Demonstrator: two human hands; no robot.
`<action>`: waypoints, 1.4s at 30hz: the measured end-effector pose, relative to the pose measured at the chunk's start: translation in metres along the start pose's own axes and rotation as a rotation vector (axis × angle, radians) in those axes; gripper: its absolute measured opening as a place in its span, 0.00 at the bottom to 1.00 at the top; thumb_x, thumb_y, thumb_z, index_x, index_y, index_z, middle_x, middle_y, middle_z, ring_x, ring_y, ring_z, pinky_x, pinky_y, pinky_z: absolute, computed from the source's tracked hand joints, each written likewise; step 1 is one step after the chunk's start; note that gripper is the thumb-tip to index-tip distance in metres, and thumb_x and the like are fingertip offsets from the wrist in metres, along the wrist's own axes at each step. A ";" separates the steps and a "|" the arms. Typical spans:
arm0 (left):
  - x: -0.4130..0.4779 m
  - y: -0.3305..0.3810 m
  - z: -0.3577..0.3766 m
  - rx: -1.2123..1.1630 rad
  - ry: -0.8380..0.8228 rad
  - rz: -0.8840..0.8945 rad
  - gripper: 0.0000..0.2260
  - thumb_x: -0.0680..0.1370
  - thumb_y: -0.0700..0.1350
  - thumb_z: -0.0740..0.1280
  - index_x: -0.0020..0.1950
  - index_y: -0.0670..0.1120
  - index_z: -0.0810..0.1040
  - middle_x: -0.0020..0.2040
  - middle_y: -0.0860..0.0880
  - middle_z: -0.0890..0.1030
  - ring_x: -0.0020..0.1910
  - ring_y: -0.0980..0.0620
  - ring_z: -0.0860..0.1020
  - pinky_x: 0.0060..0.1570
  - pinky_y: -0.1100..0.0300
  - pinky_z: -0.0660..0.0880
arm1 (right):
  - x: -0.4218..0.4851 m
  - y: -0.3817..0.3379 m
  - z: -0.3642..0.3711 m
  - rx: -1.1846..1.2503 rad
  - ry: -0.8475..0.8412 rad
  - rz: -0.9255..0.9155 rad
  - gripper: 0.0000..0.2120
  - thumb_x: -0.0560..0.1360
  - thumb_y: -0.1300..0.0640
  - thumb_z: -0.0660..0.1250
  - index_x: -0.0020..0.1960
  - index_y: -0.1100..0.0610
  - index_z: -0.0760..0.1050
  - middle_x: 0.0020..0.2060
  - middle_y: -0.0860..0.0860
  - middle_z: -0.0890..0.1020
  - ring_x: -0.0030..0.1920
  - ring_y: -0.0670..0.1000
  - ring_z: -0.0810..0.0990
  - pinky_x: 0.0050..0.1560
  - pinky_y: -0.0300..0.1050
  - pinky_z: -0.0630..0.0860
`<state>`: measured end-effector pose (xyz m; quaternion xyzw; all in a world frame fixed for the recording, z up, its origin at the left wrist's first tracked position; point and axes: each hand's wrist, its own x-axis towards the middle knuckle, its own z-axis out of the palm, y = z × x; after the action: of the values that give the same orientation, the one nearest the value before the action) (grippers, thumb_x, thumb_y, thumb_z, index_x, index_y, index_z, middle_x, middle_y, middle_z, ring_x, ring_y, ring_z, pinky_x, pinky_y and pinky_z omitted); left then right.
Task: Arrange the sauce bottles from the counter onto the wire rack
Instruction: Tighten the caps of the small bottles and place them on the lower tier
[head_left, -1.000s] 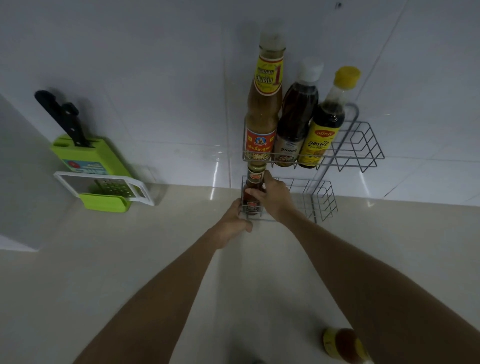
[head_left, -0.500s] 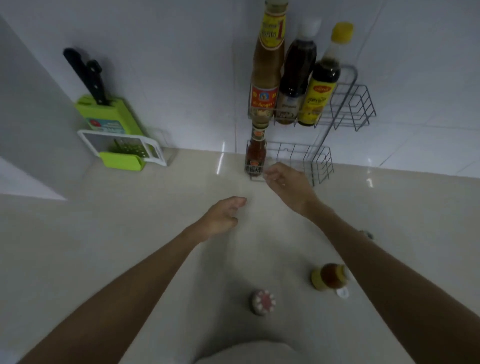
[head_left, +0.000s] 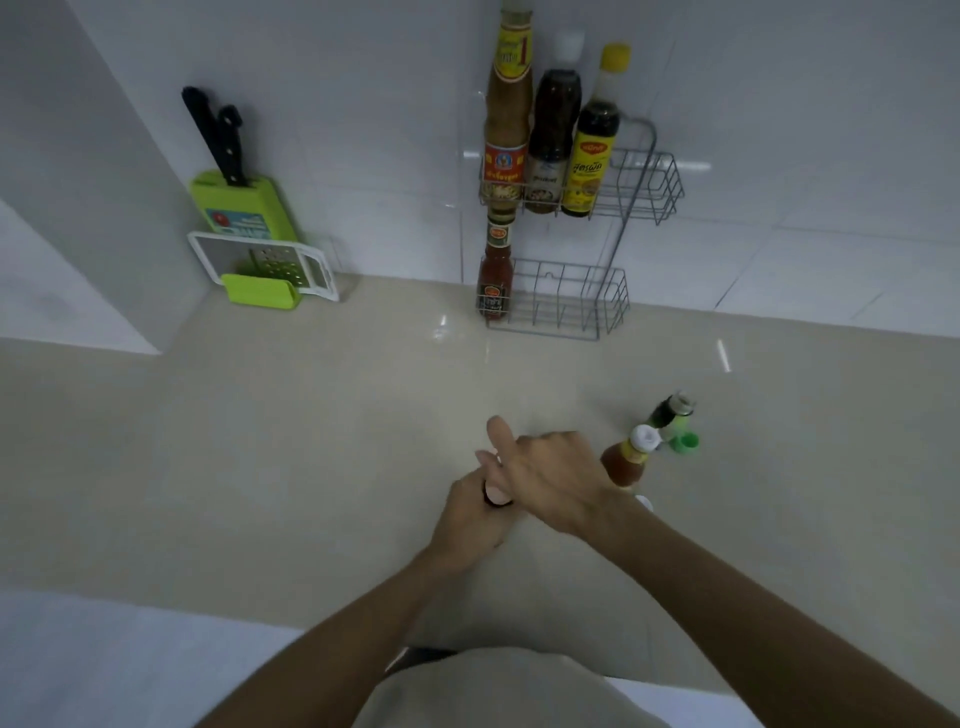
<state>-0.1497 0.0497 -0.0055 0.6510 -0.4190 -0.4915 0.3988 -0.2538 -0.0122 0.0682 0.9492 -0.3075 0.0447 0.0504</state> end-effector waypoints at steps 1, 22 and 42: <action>0.001 0.012 -0.007 -0.012 -0.048 0.009 0.11 0.67 0.32 0.70 0.29 0.44 0.74 0.26 0.50 0.76 0.26 0.52 0.73 0.30 0.60 0.69 | 0.003 0.007 -0.009 0.019 0.056 -0.011 0.17 0.80 0.47 0.52 0.51 0.60 0.71 0.24 0.51 0.79 0.21 0.56 0.76 0.24 0.40 0.63; -0.011 0.088 -0.031 0.453 0.100 0.089 0.05 0.54 0.46 0.68 0.27 0.50 0.74 0.21 0.53 0.74 0.23 0.52 0.72 0.26 0.60 0.66 | 0.005 0.036 -0.078 0.003 0.063 0.070 0.13 0.79 0.50 0.53 0.55 0.55 0.73 0.32 0.54 0.76 0.30 0.55 0.74 0.31 0.44 0.68; 0.026 0.095 -0.021 0.459 0.136 0.138 0.06 0.60 0.50 0.69 0.30 0.57 0.72 0.26 0.54 0.77 0.26 0.55 0.75 0.27 0.62 0.68 | 0.032 0.057 -0.059 0.887 0.045 0.510 0.19 0.75 0.45 0.65 0.37 0.62 0.72 0.31 0.49 0.76 0.30 0.46 0.71 0.30 0.39 0.66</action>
<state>-0.1397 -0.0036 0.0794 0.7258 -0.5355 -0.3102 0.3004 -0.2649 -0.0695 0.1339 0.7726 -0.4798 0.2023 -0.3632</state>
